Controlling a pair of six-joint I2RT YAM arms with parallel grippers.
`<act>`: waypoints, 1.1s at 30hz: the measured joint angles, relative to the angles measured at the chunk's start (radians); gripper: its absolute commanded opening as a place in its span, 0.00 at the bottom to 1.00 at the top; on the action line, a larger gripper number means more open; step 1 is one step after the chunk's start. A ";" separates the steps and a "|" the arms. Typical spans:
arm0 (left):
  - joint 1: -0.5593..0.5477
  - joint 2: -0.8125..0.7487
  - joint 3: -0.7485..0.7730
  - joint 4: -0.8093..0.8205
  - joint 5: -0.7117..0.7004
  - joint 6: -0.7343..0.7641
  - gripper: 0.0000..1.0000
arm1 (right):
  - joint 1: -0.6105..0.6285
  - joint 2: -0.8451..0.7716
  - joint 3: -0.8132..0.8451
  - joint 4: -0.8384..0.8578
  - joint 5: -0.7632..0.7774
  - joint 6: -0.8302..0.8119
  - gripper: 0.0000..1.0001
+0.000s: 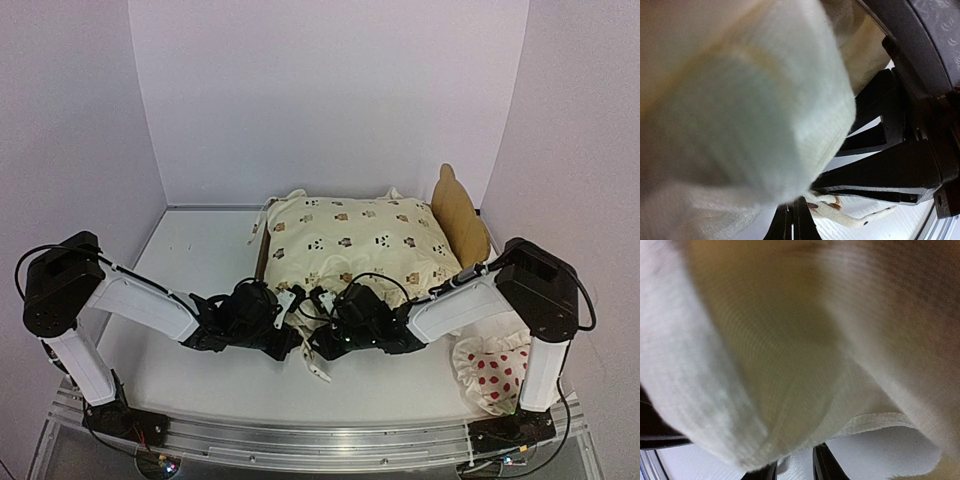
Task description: Set up the pet bed
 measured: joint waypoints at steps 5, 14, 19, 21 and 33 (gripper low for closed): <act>0.002 0.000 0.000 0.000 0.003 0.001 0.00 | -0.001 0.027 0.000 0.031 -0.005 0.021 0.28; 0.003 0.001 0.000 0.001 0.011 0.003 0.00 | -0.002 0.055 -0.010 0.126 0.004 0.048 0.33; 0.004 0.001 0.000 0.001 0.021 0.004 0.00 | -0.002 0.055 -0.054 0.210 0.021 0.073 0.34; 0.005 0.001 0.000 0.001 0.024 0.004 0.00 | -0.002 0.056 -0.062 0.233 0.028 0.084 0.34; 0.009 0.001 0.000 0.001 0.045 0.006 0.00 | 0.007 0.089 -0.063 0.316 0.102 0.129 0.30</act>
